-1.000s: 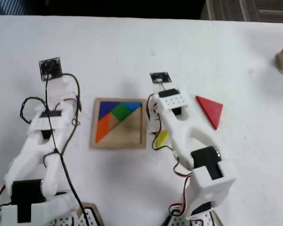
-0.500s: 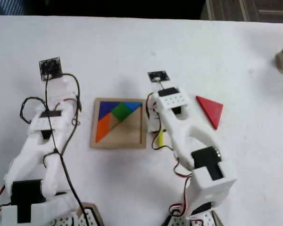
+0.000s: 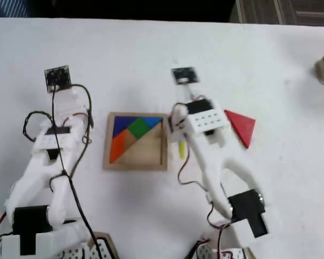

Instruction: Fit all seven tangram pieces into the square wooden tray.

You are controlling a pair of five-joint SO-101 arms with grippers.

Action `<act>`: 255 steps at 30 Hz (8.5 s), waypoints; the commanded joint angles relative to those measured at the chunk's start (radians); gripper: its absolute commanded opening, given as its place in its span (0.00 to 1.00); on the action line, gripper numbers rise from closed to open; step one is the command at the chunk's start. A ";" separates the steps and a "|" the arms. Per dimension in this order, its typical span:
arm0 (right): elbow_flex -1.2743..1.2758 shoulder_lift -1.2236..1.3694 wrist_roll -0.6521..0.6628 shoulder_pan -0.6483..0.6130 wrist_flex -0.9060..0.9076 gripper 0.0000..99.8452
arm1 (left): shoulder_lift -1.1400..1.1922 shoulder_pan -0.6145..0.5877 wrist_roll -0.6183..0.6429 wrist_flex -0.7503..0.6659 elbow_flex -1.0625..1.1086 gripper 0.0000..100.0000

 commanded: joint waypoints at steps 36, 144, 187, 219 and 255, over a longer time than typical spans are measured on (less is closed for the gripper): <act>-0.209 0.266 0.761 -0.329 -0.027 0.25 | -0.008 -0.251 0.000 -0.018 -0.083 0.02; 0.654 -0.559 0.480 0.481 -0.105 0.02 | -0.022 0.386 -0.058 0.196 -0.012 0.02; 0.655 -0.559 0.482 0.484 -0.120 0.02 | -0.232 0.466 -0.144 0.110 0.209 0.02; 0.664 -0.559 0.482 0.481 -0.125 0.02 | -0.008 0.406 -0.087 0.169 0.008 0.02; 0.666 -0.559 0.482 0.481 -0.125 0.02 | -0.461 0.552 -0.209 0.138 0.296 0.02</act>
